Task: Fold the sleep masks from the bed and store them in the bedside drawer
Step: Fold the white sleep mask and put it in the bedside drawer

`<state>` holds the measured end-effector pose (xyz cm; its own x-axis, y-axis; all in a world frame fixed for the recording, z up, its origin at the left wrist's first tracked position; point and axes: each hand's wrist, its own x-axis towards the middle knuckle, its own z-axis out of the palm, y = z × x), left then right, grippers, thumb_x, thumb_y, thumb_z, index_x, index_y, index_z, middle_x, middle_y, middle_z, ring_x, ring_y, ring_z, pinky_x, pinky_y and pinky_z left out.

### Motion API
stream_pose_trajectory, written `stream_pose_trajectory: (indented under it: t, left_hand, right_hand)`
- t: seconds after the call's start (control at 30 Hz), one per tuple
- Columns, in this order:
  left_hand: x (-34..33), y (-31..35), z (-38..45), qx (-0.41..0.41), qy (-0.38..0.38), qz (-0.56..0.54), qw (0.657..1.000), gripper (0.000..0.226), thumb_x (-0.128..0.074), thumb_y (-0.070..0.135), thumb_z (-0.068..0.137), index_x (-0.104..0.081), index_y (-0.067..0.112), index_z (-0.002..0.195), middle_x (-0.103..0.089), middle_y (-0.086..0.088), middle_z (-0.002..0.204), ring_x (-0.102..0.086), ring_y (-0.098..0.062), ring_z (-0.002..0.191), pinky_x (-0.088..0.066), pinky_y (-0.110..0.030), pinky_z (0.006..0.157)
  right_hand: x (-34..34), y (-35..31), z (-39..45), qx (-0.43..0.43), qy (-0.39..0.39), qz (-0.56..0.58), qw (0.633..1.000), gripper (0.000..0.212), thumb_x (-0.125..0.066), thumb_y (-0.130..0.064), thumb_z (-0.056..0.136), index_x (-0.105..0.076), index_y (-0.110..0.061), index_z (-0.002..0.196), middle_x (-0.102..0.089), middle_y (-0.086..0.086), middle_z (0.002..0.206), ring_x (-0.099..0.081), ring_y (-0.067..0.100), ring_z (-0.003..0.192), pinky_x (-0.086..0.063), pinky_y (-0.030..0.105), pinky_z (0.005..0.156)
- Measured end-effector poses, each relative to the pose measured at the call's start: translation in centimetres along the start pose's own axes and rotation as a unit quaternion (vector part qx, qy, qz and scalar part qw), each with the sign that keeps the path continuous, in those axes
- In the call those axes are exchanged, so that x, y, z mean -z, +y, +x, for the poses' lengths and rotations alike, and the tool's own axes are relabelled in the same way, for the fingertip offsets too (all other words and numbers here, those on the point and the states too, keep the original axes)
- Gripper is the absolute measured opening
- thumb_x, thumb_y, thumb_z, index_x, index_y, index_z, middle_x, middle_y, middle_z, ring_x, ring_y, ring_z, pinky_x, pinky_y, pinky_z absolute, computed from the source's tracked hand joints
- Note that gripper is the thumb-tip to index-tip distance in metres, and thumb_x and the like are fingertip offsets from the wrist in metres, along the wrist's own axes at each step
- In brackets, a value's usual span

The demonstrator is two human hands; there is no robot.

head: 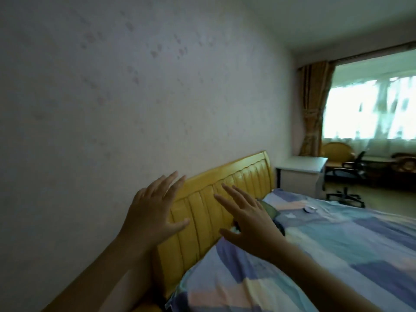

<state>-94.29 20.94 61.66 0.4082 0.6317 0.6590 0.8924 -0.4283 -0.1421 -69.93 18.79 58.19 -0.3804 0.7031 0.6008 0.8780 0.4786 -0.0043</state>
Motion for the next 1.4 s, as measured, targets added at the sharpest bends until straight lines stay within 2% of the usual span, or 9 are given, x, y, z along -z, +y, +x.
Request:
stream_pose_trajectory:
  t: [0.1,0.2,0.4,0.57,0.73,0.83,0.97,1.17,1.4]
  left_hand:
    - [0.9,5.4,1.2,-0.057,0.019,-0.04,0.997,0.092,-0.048,0.072,0.065,-0.028,0.03,0.145,-0.037,0.003,0.149,-0.042,-0.023,0.131,-0.043,-0.045,0.094]
    - [1.8,11.3,1.8,-0.128,0.039,-0.07,0.989,0.09,-0.051,0.07,0.065,-0.035,0.029,0.143,-0.041,0.003,0.147,-0.045,-0.023,0.129,-0.045,-0.042,0.089]
    - [6.0,25.1,3.1,-0.236,0.096,-0.145,0.956,0.083,-0.05,0.065,0.067,-0.045,0.023,0.138,-0.047,-0.001,0.143,-0.047,-0.025,0.126,-0.035,-0.038,0.089]
    - [10.3,39.7,2.1,-0.301,0.129,-0.221,0.919,0.087,-0.047,0.068,0.069,-0.039,0.022,0.142,-0.042,-0.002,0.146,-0.045,-0.025,0.129,-0.042,-0.044,0.092]
    - [15.4,55.5,-1.8,-0.358,0.156,-0.305,0.869,0.087,-0.046,0.068,0.07,-0.036,0.022,0.143,-0.042,-0.003,0.146,-0.042,-0.024,0.13,-0.041,-0.044,0.095]
    - [18.2,63.2,-4.0,-0.385,0.137,-0.342,0.846,0.089,-0.046,0.07,0.071,-0.031,0.024,0.145,-0.037,-0.002,0.149,-0.039,-0.024,0.133,-0.042,-0.047,0.097]
    - [21.1,72.2,-5.9,-0.414,0.131,-0.368,0.822,0.09,-0.043,0.072,0.072,-0.027,0.026,0.147,-0.032,-0.001,0.152,-0.035,-0.023,0.137,-0.04,-0.046,0.1]
    - [25.1,85.1,-6.4,-0.452,0.14,-0.389,0.791,0.092,-0.047,0.072,0.071,-0.02,0.029,0.148,-0.028,-0.002,0.154,-0.032,-0.026,0.138,-0.037,-0.052,0.103]
    - [27.3,98.4,-4.7,-0.463,0.164,-0.397,0.776,0.093,-0.037,0.077,0.07,-0.017,0.029,0.148,-0.026,-0.002,0.155,-0.031,-0.029,0.138,-0.031,-0.055,0.103]
  right_hand:
    - [5.2,2.2,-5.6,-0.058,0.02,-0.038,0.997,0.076,-0.056,-0.05,0.085,-0.014,-0.039,0.147,0.0,-0.01,0.158,-0.001,0.015,0.145,-0.01,0.034,0.113]
    - [10.7,4.0,-11.7,-0.107,0.04,-0.09,0.989,0.073,-0.043,-0.06,0.083,-0.012,-0.042,0.147,0.004,-0.014,0.155,0.002,0.009,0.142,-0.01,0.033,0.112]
    - [23.5,5.5,-26.5,-0.234,0.059,-0.193,0.951,0.07,-0.046,-0.055,0.08,-0.029,-0.033,0.144,-0.026,0.001,0.156,-0.028,0.023,0.141,-0.031,0.038,0.106]
    - [34.1,4.7,-39.9,-0.308,0.057,-0.264,0.912,0.072,-0.056,-0.049,0.08,-0.026,-0.036,0.144,-0.025,0.001,0.156,-0.023,0.02,0.142,-0.025,0.037,0.107]
    - [44.3,2.0,-52.9,-0.384,0.033,-0.33,0.862,0.075,-0.063,-0.046,0.078,-0.028,-0.034,0.143,-0.033,0.004,0.153,-0.032,0.027,0.139,-0.03,0.042,0.107]
    - [49.2,0.1,-58.9,-0.422,0.023,-0.347,0.837,0.07,-0.052,-0.05,0.077,-0.037,-0.029,0.143,-0.033,0.005,0.153,-0.031,0.025,0.14,-0.026,0.038,0.108]
    - [54.5,-1.0,-65.4,-0.446,0.027,-0.374,0.813,0.074,-0.04,-0.057,0.076,-0.034,-0.03,0.144,-0.026,0.0,0.156,-0.025,0.022,0.143,-0.028,0.041,0.112]
    - [61.4,0.9,-73.4,-0.469,0.021,-0.411,0.781,0.074,-0.061,-0.043,0.079,-0.03,-0.032,0.146,-0.023,-0.002,0.157,-0.022,0.02,0.143,-0.024,0.036,0.112]
    - [67.9,7.9,-80.6,-0.471,-0.004,-0.437,0.766,0.074,-0.063,-0.041,0.081,-0.029,-0.032,0.147,-0.018,-0.003,0.159,-0.017,0.02,0.145,-0.019,0.036,0.114]
